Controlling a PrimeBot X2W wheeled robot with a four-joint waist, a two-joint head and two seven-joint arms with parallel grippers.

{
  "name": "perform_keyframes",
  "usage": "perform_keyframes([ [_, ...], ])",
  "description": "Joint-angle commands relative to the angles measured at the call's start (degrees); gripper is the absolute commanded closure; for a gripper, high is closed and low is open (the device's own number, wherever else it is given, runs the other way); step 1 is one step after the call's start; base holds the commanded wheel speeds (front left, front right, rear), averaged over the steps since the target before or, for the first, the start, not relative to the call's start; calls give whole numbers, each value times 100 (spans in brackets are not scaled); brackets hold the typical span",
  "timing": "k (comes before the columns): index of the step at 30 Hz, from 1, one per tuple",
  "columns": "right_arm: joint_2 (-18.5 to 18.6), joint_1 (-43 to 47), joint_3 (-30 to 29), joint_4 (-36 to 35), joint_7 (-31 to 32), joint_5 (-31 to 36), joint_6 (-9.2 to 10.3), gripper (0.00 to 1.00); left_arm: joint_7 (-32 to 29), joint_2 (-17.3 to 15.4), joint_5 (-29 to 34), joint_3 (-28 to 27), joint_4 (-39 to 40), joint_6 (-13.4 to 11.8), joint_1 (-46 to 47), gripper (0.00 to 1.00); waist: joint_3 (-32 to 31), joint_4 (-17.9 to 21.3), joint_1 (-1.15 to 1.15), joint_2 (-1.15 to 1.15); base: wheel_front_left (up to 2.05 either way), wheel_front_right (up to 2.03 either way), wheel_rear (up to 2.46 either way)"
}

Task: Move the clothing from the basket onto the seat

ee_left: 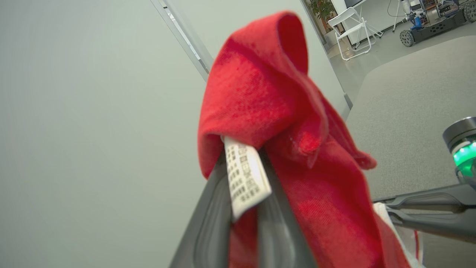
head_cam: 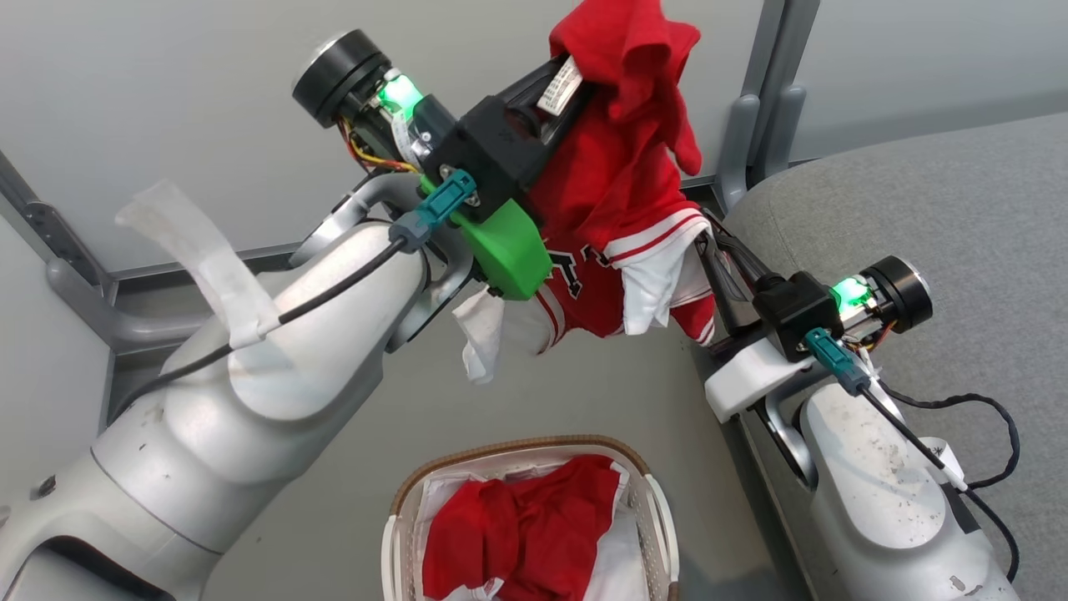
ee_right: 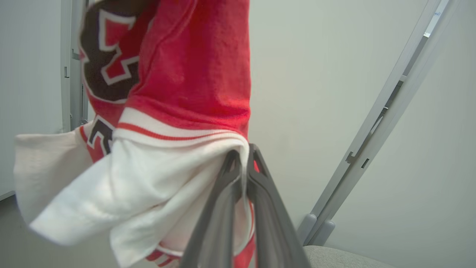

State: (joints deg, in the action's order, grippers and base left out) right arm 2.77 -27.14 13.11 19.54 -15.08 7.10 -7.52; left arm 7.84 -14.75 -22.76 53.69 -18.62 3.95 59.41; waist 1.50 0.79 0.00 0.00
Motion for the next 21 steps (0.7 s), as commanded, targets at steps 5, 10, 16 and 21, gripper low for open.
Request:
perform_keyframes([
  [5,21,54,19,-93,-14,-51,6,100,159,-76,-184,-69,-113,-135,-390,100,9,47,0,0,0,0,0],
  [10,21,74,41,-217,-14,-101,6,100,297,-84,-409,-130,-272,-216,-732,100,10,87,0,0,0,0,0],
  [16,21,1,54,-413,-14,-179,6,100,536,-30,-726,-294,-536,-316,-1236,60,24,124,0,0,0,0,0],
  [21,20,-59,22,-586,-14,-227,6,100,670,85,-1003,-427,-729,-269,-1704,0,35,137,0,0,0,0,0],
])
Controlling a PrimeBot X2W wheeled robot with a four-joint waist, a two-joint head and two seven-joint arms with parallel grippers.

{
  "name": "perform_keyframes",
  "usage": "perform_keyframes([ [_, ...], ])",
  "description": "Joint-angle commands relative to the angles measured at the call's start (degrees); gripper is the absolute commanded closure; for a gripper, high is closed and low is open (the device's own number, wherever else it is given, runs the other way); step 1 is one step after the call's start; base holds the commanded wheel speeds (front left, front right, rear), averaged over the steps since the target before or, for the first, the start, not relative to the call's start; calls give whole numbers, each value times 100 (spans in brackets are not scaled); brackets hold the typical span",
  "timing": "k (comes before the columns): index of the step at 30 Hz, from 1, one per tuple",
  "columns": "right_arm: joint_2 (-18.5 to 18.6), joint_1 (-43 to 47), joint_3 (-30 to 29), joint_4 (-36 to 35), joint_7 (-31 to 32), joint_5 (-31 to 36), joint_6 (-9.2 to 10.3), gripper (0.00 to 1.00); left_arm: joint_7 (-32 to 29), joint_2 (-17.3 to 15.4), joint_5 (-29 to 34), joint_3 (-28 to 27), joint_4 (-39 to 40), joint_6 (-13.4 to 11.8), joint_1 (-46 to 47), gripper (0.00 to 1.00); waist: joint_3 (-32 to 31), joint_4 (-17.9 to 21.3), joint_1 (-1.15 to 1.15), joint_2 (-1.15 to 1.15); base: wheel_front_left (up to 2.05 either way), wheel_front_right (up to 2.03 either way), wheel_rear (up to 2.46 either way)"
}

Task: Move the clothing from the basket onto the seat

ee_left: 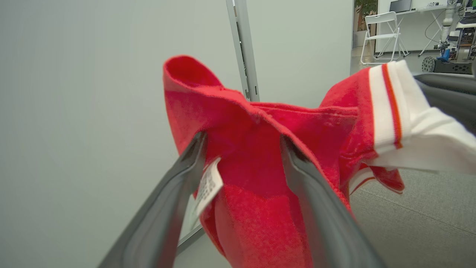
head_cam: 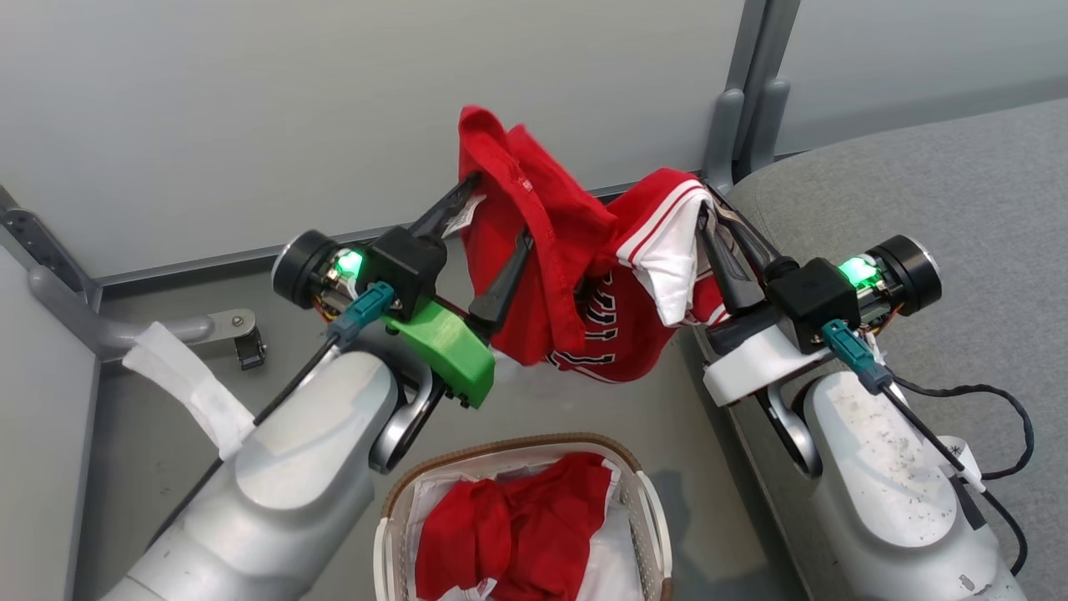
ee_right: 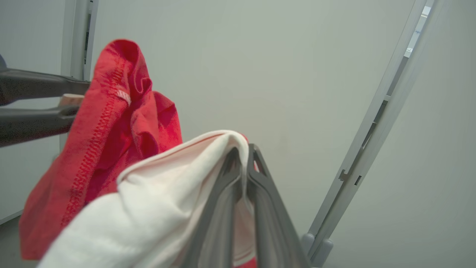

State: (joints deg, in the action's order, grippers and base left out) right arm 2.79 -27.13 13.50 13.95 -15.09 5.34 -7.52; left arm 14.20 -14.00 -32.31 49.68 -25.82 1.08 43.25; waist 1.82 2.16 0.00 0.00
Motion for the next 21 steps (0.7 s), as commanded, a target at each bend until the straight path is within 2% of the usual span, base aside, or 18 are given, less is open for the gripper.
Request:
perform_keyframes([
  [1,19,-69,-25,-51,-13,-49,6,100,55,25,-72,-48,-41,7,-176,0,6,0,0,0,0,0,0],
  [7,19,-77,-137,-225,-13,-47,6,100,106,169,-123,-336,-77,-6,-729,0,35,6,0,0,0,0,0],
  [21,19,184,-558,-443,-13,109,6,100,95,478,394,-1087,181,294,-1813,0,135,103,0,0,0,0,0],
])
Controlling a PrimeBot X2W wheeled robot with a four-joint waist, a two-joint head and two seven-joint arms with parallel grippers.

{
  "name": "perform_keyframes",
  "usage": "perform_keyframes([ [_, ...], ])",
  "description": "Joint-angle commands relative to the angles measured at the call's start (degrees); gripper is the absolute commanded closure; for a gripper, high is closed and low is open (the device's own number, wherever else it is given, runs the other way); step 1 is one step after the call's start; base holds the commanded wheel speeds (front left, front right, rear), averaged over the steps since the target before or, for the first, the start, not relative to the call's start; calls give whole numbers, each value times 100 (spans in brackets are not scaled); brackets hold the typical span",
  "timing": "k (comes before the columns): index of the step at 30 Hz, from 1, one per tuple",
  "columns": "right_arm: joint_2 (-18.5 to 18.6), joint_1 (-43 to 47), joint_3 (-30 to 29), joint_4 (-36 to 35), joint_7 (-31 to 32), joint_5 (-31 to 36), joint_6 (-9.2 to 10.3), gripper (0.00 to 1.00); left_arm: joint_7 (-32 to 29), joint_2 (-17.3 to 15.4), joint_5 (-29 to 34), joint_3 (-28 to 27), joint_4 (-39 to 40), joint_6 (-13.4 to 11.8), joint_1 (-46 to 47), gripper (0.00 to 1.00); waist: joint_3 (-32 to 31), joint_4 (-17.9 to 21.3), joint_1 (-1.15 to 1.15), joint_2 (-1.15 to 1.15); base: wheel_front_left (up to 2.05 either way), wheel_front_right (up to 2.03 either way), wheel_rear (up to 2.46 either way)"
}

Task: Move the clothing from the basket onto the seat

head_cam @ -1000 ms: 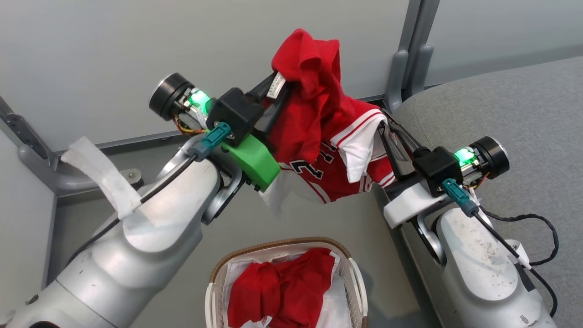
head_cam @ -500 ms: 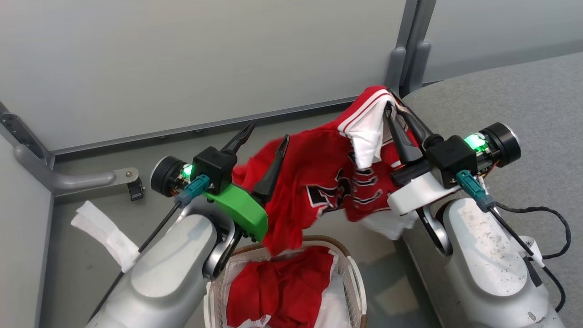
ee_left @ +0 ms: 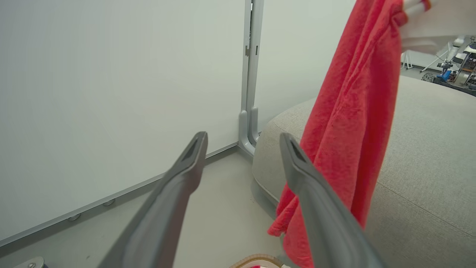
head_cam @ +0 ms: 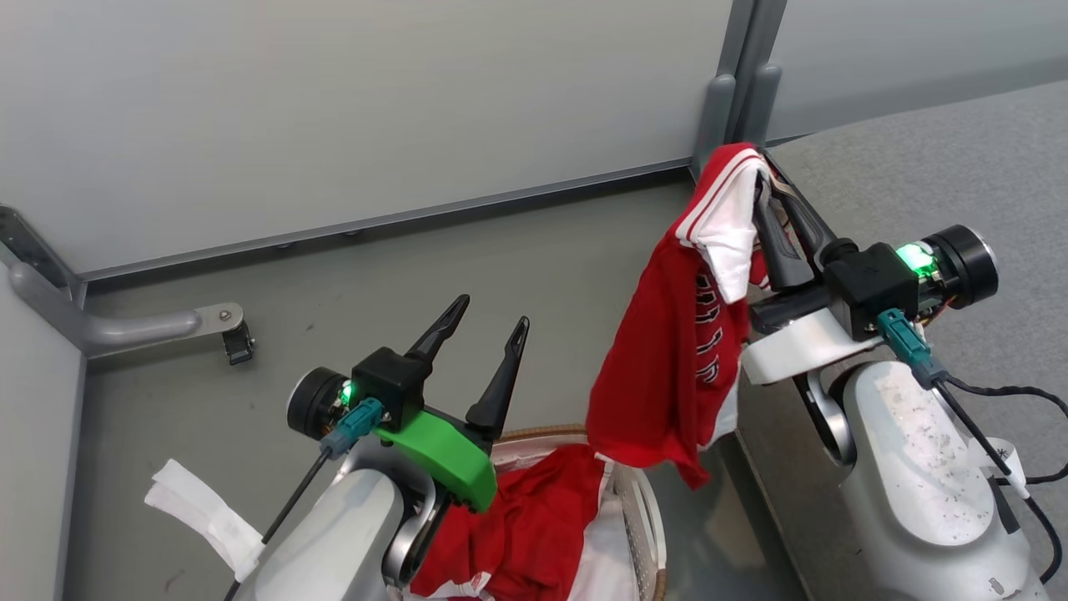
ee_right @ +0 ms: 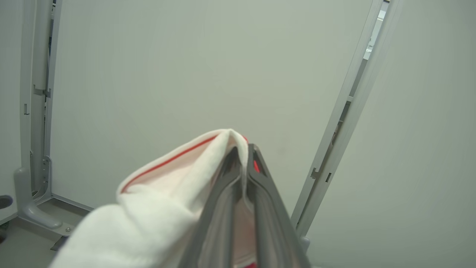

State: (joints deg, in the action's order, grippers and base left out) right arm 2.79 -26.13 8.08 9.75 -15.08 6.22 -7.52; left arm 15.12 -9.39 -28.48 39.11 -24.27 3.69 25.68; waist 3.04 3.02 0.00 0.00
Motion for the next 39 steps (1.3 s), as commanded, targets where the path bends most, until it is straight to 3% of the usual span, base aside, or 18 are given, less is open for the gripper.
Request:
perform_keyframes([
  [1,19,87,-42,-27,-14,28,6,100,4,40,60,-78,31,44,-94,0,20,30,0,0,0,0,0],
  [10,19,-119,-312,-172,-14,214,7,100,3,256,510,-457,148,226,-336,0,289,453,0,0,0,0,0],
  [28,43,-357,-1016,-554,-13,330,8,100,1,306,1140,-423,10,374,200,0,1422,2321,0,0,0,0,0],
  [33,17,-292,-1113,-599,-14,271,8,100,1,290,1192,-297,-72,379,336,0,1683,2513,0,0,0,0,0],
  [39,8,-390,-1182,-504,-14,159,8,100,1,237,1230,-123,-75,387,496,0,1967,2417,0,0,0,0,0],
])
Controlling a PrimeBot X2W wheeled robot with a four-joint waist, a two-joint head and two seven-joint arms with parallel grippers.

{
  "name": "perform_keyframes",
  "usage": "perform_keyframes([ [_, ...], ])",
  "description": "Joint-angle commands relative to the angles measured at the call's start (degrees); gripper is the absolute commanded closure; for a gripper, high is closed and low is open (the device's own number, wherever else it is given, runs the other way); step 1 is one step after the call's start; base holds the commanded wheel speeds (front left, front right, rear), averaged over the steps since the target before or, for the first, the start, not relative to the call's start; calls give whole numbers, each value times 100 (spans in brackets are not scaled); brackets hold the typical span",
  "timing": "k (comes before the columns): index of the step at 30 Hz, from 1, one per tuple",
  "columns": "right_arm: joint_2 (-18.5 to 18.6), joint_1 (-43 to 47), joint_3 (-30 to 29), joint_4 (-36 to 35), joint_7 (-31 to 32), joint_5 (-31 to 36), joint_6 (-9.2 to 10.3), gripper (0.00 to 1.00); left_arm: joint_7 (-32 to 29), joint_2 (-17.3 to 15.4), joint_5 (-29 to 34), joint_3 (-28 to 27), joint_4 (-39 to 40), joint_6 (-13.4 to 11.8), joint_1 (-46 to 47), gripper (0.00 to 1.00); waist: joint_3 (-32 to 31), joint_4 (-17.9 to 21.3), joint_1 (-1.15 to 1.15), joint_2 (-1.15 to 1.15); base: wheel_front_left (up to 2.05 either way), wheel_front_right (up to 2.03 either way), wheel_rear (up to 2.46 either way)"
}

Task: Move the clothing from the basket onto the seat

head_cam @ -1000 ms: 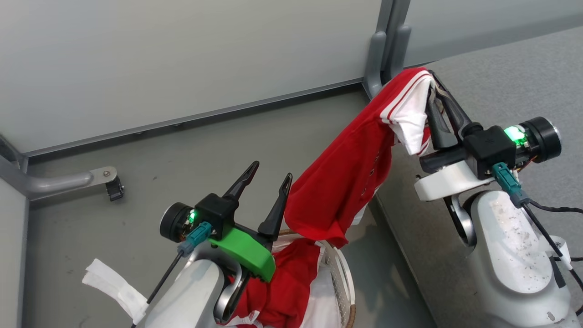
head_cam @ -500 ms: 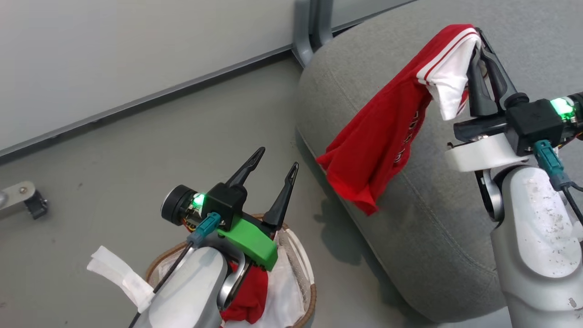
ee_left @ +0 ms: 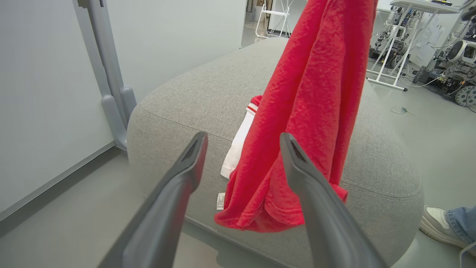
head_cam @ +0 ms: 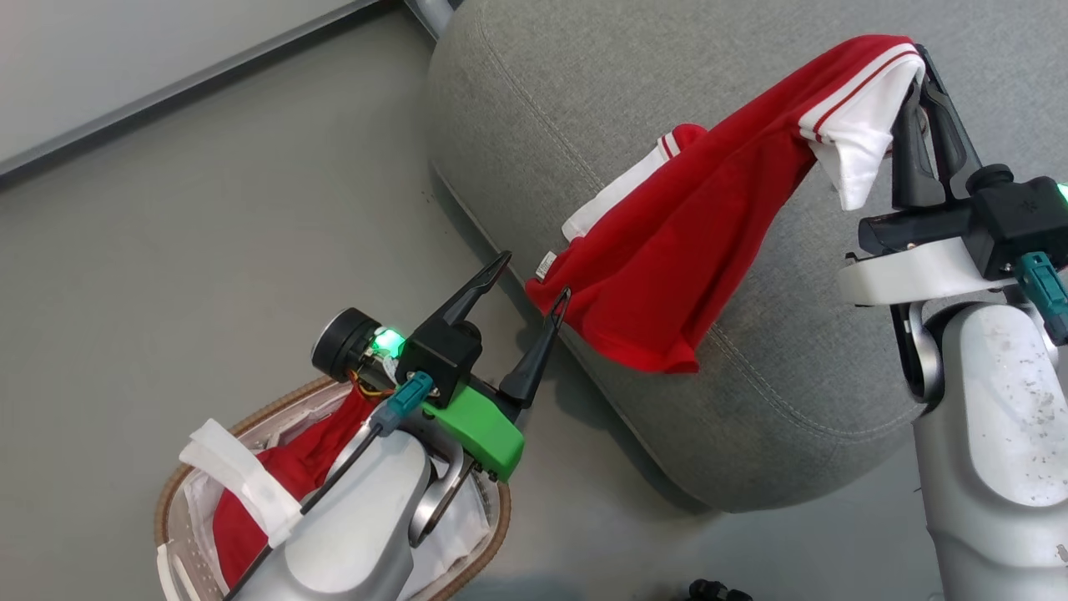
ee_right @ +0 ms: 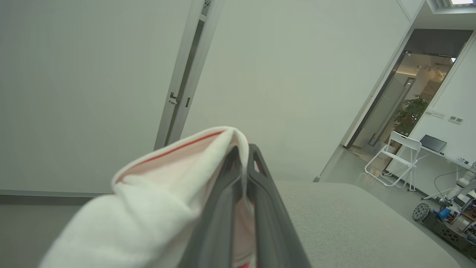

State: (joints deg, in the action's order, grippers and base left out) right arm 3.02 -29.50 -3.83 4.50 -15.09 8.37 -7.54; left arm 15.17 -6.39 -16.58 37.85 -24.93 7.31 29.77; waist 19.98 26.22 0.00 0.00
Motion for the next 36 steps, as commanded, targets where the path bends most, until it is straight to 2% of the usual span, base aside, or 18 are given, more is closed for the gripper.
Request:
perform_keyframes([
  [1,-18,-100,41,72,-12,-108,9,100,-3,-81,44,35,6,25,110,0,321,59,0,0,0,0,0],
  [6,-8,-499,-41,356,-13,-164,10,100,-3,-141,72,161,106,26,232,0,555,-217,0,0,0,0,0],
  [11,68,-1281,-267,607,-13,-5,10,100,-3,-168,121,217,254,24,347,0,815,-602,0,0,0,0,0],
  [17,558,-2370,-598,909,-13,-51,10,100,-4,-125,181,188,467,23,372,0,1070,-1130,0,0,0,0,0],
  [26,1792,-3891,-1252,1413,-12,139,10,100,-3,-65,260,113,735,17,281,0,1329,-1669,0,0,0,0,0],
  [32,2064,-4046,-1434,1863,-8,379,10,100,-3,-64,337,98,829,18,252,0,1544,-1812,0,0,0,0,0],
  [36,1908,-3683,-1668,2300,-8,457,9,100,-3,-92,404,82,858,19,322,0,1725,-1844,0,0,0,0,0],
])
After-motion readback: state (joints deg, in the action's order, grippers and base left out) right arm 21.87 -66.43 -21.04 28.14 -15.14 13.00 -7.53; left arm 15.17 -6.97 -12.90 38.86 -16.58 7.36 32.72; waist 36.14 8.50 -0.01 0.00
